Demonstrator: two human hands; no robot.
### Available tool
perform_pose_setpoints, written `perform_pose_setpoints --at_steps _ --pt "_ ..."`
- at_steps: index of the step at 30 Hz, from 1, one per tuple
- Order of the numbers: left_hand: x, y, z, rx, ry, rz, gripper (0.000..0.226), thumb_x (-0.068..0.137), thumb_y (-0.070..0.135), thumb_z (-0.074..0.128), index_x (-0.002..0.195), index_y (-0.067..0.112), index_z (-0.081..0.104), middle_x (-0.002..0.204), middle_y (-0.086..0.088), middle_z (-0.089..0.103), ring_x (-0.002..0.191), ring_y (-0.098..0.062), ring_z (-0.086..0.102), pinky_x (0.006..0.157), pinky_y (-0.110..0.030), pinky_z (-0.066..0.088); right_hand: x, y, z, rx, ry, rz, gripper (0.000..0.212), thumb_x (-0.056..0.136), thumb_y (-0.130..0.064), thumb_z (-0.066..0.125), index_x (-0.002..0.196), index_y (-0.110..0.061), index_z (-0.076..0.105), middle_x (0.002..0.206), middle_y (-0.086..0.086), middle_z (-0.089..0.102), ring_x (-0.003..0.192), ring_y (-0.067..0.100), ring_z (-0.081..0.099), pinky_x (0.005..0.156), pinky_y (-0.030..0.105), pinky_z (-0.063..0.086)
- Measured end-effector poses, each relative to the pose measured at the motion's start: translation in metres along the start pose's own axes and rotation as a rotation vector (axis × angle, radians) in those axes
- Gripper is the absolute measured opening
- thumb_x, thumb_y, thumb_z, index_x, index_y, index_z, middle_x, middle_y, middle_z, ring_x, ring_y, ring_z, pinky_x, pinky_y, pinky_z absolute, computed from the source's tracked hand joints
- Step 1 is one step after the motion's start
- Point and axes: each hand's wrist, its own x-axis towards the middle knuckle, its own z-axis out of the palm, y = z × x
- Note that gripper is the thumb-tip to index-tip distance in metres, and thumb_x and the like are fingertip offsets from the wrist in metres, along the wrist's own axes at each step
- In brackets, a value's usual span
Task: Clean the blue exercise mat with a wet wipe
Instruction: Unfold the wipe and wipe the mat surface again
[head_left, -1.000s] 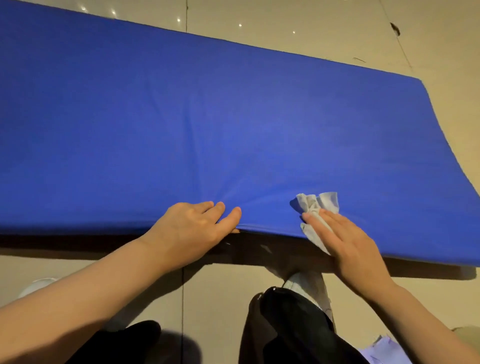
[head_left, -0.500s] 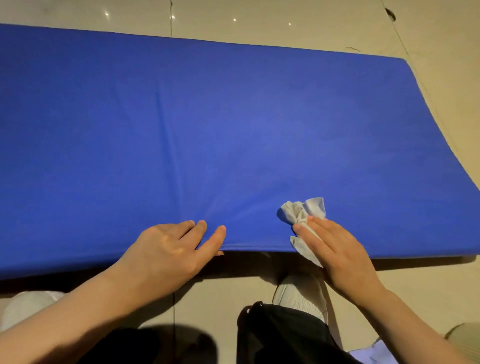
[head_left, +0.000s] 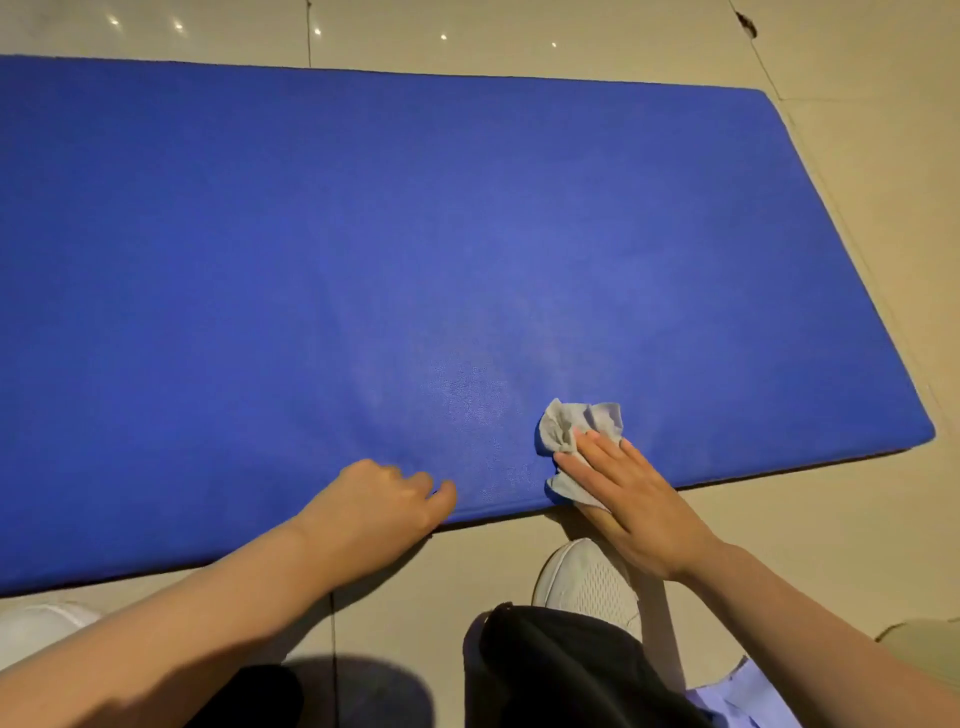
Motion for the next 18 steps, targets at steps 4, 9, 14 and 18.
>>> perform_pose_setpoints --at_steps 4,9,14,18 --pt "-0.006 -0.025 0.02 -0.04 -0.114 -0.171 0.081 0.05 0.032 0.094 0.123 0.018 0.06 0.109 -0.012 0.066 0.087 -0.033 0.063 0.055 -0.038 0.05 -0.003 0.011 0.017 -0.043 0.005 0.338 0.079 0.086 -0.071 -0.011 0.155 -0.036 0.002 0.162 -0.009 -0.008 0.15 0.013 -0.011 0.123 0.038 -0.003" --pt "-0.029 -0.04 0.013 -0.244 -0.529 -0.657 0.091 0.083 0.081 0.031 0.136 0.046 -0.034 0.155 -0.002 -0.035 0.148 -0.034 -0.014 0.1 -0.065 0.035 -0.021 0.015 0.017 0.007 0.04 0.736 0.093 0.083 -0.072 -0.017 0.157 -0.018 0.001 0.164 0.007 -0.007 0.15 0.027 -0.01 0.123 0.042 -0.002" --pt "-0.02 -0.042 0.008 -0.324 -0.642 -0.633 0.094 0.087 0.075 0.038 0.126 0.046 -0.042 0.149 -0.002 -0.045 0.144 -0.034 -0.029 0.103 -0.066 0.033 0.017 -0.064 0.016 -0.021 -0.061 0.094 0.084 0.094 -0.063 -0.009 0.154 -0.009 0.014 0.162 0.014 0.008 0.149 0.033 -0.001 0.121 0.042 0.001" --pt "-0.022 -0.048 0.006 -0.286 -0.662 -0.582 0.106 0.086 0.07 0.05 0.13 0.045 -0.042 0.149 -0.004 -0.046 0.144 -0.038 -0.025 0.098 -0.054 0.046 0.045 -0.08 0.014 -0.085 -0.098 -0.237 0.064 0.104 -0.051 0.011 0.142 -0.016 0.05 0.149 0.007 0.045 0.139 0.025 0.041 0.112 0.044 0.037"
